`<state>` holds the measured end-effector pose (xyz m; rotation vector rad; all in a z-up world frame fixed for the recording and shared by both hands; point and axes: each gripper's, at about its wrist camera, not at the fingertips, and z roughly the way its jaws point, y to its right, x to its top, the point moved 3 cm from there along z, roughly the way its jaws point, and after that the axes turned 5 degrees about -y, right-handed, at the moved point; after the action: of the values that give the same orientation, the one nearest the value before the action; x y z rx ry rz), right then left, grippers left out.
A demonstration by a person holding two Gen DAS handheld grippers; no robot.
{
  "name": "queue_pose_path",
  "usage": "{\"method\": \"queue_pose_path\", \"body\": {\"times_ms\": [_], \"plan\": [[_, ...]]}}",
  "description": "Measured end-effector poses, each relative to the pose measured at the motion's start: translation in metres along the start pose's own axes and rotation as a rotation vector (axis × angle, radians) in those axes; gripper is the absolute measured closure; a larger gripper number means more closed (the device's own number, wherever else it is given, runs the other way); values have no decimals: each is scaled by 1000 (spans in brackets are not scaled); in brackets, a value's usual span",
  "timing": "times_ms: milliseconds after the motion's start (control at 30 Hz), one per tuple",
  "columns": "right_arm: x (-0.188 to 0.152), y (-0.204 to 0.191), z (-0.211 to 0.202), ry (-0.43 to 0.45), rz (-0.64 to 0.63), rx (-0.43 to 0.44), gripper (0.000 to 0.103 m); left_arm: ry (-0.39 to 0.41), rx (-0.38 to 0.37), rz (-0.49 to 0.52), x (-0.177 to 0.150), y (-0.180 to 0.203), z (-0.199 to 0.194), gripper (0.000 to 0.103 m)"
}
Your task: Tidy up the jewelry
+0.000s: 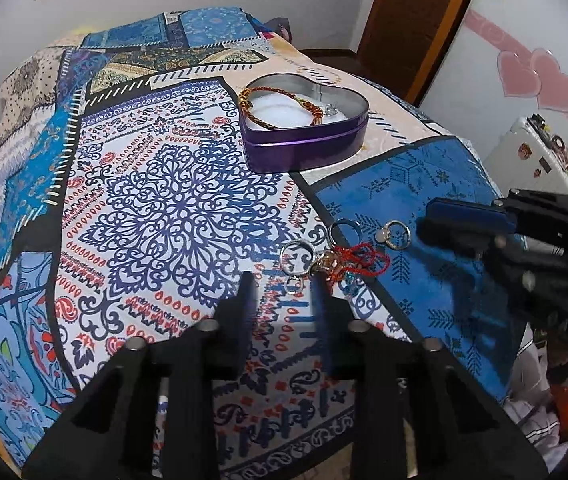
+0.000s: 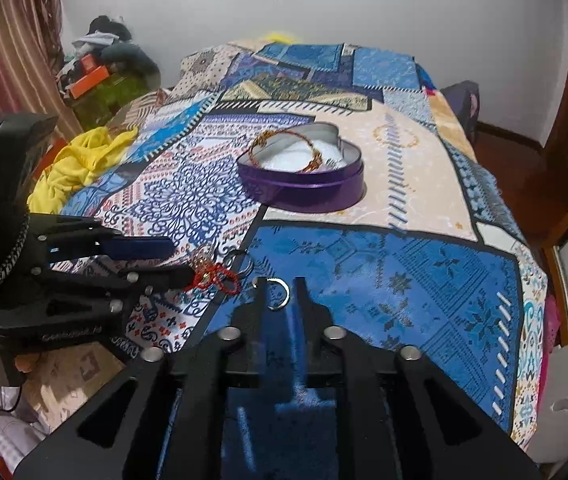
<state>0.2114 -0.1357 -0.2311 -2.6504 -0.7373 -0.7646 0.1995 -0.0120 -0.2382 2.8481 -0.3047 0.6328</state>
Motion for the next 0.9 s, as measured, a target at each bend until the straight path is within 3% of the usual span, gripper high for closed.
{"method": "queue_pose_path", "body": {"times_ms": [67,200,467,500,567,733,800,900], "plan": [[-1,-1,1,-1,-6,-16,70,1,-5,-5,1,-1,2,88],[-2,-3,7,-18,-26,-23,70,3,-26,-19,2,-3,3,95],[-4,-19,20,-16,-134,-111,70,14,-25,-32,-1,-6,-2,95],[-4,-21,20,-10,-149,-127,71,17,-21,-33,-2,-6,-3,95],[-5,-23,20,-10,-160,-120,86,28,-8,-36,-3,-8,-7,95],[-2,-17,18,-3,-118,-95,88,72,9,-46,1,-10,-22,95],[-1,-14,15,-3,-97,-78,98,92,8,-49,3,-10,-29,95],[0,-12,10,9,-81,-81,98,119,15,-47,7,-10,-38,95]]}}
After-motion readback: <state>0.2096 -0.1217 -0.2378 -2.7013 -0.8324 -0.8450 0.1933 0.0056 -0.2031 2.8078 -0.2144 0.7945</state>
